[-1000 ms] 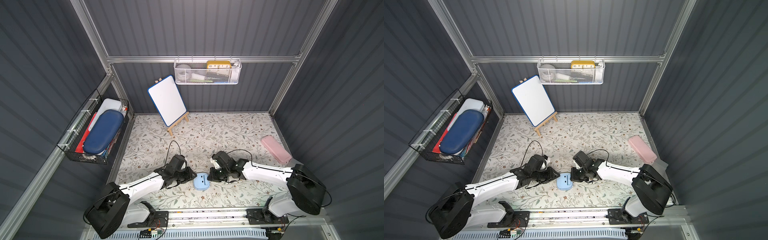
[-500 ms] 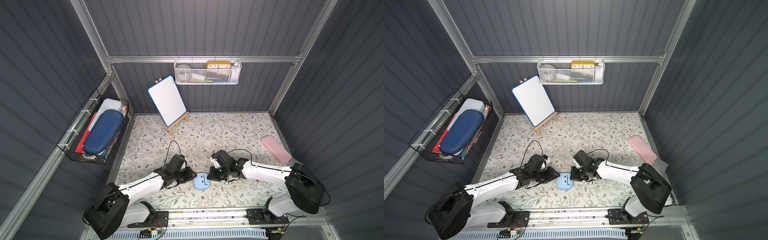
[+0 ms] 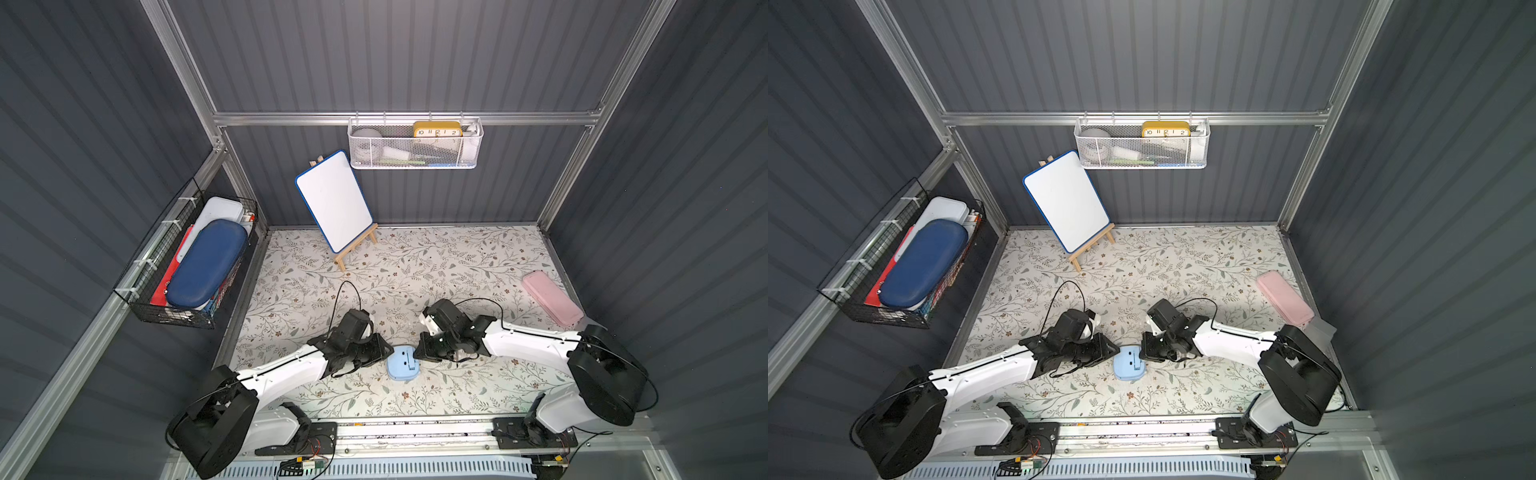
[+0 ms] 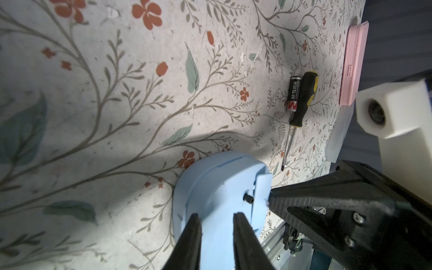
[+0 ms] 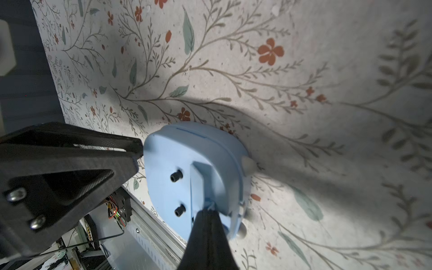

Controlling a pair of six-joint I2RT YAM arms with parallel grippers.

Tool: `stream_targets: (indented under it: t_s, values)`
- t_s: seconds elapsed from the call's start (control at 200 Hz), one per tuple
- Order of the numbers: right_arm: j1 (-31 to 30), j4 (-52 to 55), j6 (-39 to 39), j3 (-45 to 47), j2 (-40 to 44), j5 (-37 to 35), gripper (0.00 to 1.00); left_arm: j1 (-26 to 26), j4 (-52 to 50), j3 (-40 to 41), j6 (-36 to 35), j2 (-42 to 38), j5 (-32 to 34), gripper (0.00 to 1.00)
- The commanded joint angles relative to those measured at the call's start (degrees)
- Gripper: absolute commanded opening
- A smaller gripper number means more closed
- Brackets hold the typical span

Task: Remove the battery from the alarm
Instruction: Install the cover on the alarm.

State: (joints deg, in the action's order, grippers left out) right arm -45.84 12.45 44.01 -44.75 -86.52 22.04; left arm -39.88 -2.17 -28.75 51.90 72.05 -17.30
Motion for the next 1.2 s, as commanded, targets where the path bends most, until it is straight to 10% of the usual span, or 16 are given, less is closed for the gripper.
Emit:
stream_targets:
  t_s: [0.0,1.196]
  values:
    - [-0.03,3.32,-0.79,0.06,0.90,-0.38,0.00,-0.38,-0.20,-0.27,-1.63,-0.29,-0.34,0.29]
    - [-0.56,3.16,1.00,-0.31,0.12,-0.82,0.00,-0.46,-0.44,-0.14,-1.45,-1.03,-0.39,0.29]
